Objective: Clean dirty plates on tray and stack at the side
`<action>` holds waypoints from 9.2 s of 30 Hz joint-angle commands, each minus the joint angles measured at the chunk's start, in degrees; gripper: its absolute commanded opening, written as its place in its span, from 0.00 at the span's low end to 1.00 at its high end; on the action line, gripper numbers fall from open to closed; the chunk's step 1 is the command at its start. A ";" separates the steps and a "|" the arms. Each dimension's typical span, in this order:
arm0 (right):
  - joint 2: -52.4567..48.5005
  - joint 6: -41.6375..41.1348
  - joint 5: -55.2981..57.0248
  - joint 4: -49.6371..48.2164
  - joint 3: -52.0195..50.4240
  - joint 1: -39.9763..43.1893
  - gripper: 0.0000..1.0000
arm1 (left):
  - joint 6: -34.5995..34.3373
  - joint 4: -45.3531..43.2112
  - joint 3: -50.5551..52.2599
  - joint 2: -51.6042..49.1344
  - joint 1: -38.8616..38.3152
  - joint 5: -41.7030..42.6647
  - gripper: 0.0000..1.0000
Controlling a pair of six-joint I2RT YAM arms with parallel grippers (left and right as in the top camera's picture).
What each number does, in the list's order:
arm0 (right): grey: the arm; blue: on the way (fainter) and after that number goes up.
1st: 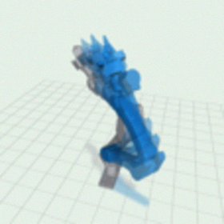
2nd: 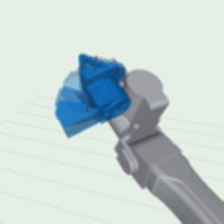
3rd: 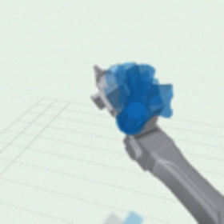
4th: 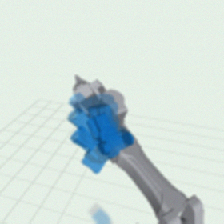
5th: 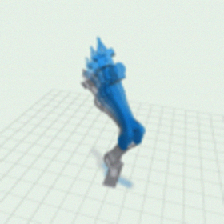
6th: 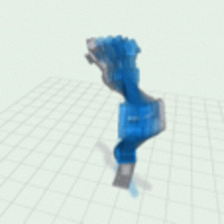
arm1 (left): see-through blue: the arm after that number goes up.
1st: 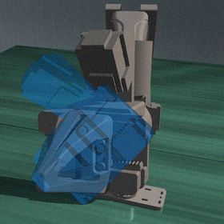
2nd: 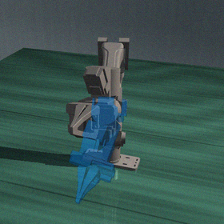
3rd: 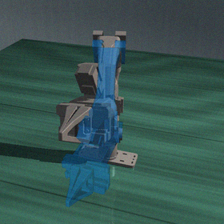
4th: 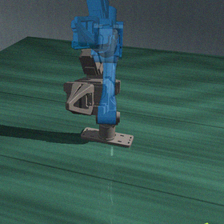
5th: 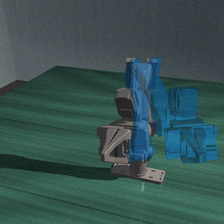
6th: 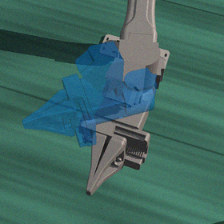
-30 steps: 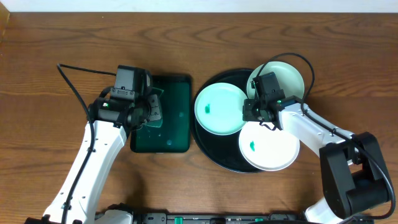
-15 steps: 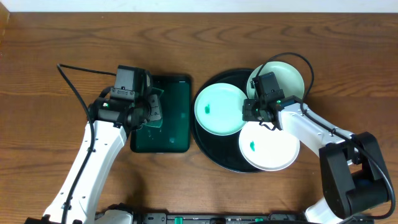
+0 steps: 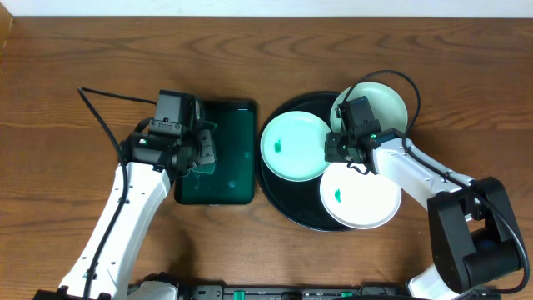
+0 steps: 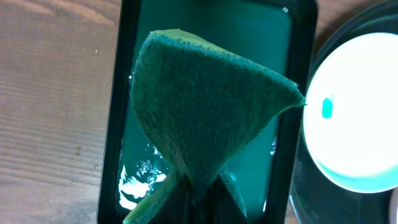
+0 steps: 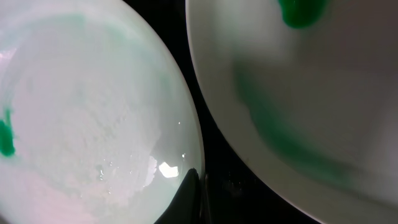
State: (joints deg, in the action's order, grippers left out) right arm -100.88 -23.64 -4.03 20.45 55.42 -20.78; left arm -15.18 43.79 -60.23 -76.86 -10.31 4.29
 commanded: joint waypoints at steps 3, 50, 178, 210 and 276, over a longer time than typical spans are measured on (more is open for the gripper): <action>-0.50 0.13 0.96 -0.02 0.70 -0.33 0.01 | 0.09 -0.57 0.83 -1.77 -0.13 -2.75 0.07; -0.50 0.13 0.98 -0.11 0.70 -0.33 0.01 | 0.09 -1.62 0.66 -12.83 -0.13 -2.86 0.07; -0.50 0.98 3.10 -1.81 -0.11 -0.33 0.01 | -19.47 -13.66 -12.94 -32.17 -20.63 -2.03 0.07; -0.50 0.98 3.10 -1.77 -0.11 -0.33 0.01 | -19.17 -13.94 -12.85 -41.44 -23.43 5.16 0.07; -0.50 0.98 3.08 -1.81 -0.11 -0.33 0.01 | -17.53 -16.28 -12.46 -34.47 -25.88 -3.91 0.07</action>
State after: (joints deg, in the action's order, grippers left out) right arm -100.88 -22.98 -0.21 18.74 55.40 -20.82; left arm -32.99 27.75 -73.45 -109.23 -36.40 2.09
